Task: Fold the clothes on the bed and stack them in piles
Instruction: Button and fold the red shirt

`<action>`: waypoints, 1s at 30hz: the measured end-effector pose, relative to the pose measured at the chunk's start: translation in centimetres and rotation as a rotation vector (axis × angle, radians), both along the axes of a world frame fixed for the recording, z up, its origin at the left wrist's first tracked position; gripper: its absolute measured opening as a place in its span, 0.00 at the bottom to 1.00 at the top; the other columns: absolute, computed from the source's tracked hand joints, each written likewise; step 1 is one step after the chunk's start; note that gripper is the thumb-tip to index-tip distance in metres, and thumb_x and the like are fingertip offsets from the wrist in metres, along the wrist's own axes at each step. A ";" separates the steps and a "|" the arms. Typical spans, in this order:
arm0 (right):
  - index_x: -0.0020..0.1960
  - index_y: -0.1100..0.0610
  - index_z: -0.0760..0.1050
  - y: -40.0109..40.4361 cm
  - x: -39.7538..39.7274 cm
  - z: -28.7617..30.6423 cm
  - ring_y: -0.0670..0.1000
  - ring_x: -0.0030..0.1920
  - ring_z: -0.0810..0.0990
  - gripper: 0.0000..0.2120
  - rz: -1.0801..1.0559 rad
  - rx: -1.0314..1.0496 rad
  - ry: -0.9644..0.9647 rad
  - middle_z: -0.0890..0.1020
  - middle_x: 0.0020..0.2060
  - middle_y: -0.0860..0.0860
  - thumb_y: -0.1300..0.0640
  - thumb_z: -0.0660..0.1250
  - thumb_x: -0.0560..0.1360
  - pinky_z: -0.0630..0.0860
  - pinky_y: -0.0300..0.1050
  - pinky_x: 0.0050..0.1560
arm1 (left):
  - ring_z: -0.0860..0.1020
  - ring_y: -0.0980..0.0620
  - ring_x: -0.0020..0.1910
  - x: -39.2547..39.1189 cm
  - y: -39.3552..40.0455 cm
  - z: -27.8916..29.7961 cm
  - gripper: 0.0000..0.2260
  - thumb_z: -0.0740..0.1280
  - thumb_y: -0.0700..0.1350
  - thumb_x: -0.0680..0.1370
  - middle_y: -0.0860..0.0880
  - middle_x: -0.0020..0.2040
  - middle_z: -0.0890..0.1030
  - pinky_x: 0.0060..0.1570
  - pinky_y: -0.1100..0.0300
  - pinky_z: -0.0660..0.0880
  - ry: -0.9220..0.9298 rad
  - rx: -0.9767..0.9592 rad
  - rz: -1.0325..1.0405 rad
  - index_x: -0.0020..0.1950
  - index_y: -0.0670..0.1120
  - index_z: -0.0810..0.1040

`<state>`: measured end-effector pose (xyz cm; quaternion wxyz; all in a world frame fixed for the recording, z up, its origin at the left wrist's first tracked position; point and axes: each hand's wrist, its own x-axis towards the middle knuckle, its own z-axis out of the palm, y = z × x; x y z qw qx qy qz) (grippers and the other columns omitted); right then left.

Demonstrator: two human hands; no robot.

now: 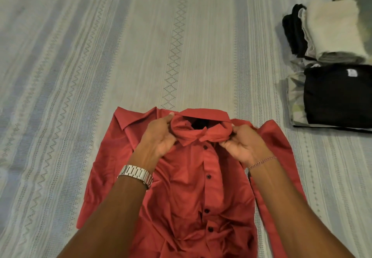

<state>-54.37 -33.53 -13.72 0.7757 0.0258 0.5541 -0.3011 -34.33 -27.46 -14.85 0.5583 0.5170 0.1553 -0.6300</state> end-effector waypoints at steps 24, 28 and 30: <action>0.47 0.63 0.81 0.0 -0.9 -0.8 0.50 0.45 0.78 0.16 0.642 -0.976 0.638 0.84 0.42 0.60 0.52 0.63 0.84 0.74 0.45 0.49 | 0.72 0.47 0.36 -0.1 -0.5 -0.1 0.22 0.73 0.55 0.77 0.43 0.36 0.78 0.40 0.51 0.71 -0.874 -0.155 -0.501 0.44 0.34 0.81; 0.57 0.67 0.80 -0.3 -1.2 0.1 0.55 0.50 0.84 0.17 0.479 -0.606 0.195 0.85 0.51 0.61 0.53 0.63 0.83 0.81 0.47 0.55 | 0.83 0.43 0.46 0.6 -0.9 0.5 0.14 0.68 0.46 0.81 0.37 0.49 0.84 0.59 0.46 0.79 -0.405 -0.127 -0.503 0.51 0.35 0.85; 0.58 0.65 0.81 -0.4 -1.6 0.2 0.55 0.52 0.85 0.17 0.493 -0.544 0.107 0.86 0.53 0.60 0.52 0.63 0.83 0.81 0.49 0.58 | 0.82 0.43 0.50 0.7 -0.7 1.1 0.18 0.67 0.46 0.81 0.36 0.55 0.82 0.62 0.47 0.78 -0.273 -0.139 -0.497 0.60 0.31 0.80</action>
